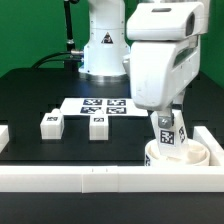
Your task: Assemble stool
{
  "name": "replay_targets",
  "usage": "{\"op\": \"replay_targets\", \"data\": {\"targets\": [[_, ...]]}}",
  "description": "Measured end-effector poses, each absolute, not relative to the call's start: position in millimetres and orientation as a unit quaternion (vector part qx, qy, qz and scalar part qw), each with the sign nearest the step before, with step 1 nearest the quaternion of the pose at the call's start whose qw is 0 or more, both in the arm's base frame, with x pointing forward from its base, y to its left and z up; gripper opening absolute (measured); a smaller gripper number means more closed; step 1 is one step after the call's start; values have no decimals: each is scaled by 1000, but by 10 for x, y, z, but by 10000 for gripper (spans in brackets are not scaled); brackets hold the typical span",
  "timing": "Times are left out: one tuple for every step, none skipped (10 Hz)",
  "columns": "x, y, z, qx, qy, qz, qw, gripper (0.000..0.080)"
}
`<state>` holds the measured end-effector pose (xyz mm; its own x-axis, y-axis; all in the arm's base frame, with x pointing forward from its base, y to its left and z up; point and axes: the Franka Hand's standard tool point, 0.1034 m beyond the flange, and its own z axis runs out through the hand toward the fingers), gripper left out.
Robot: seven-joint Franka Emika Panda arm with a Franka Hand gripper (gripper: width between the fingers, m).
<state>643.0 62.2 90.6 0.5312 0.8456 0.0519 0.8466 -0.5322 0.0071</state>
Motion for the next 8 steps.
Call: {"op": "replay_targets", "data": {"targets": [[6427,628,905,-893,-449,-24,12,338],[6423,632,904,-914,-405,-23,13,338],[6418,646,903,-929,-369,-22,15,338],[6400,707,901,-959,-282,-25,17,338],[6395,760,898,-974,-225,-27,18,338],[6392,811,896,-984,-176,-28,21,338],[6383,867,893,-995,-96,-26,27,338],[6375,917,892,-999,-37,-23,33,338]]}}
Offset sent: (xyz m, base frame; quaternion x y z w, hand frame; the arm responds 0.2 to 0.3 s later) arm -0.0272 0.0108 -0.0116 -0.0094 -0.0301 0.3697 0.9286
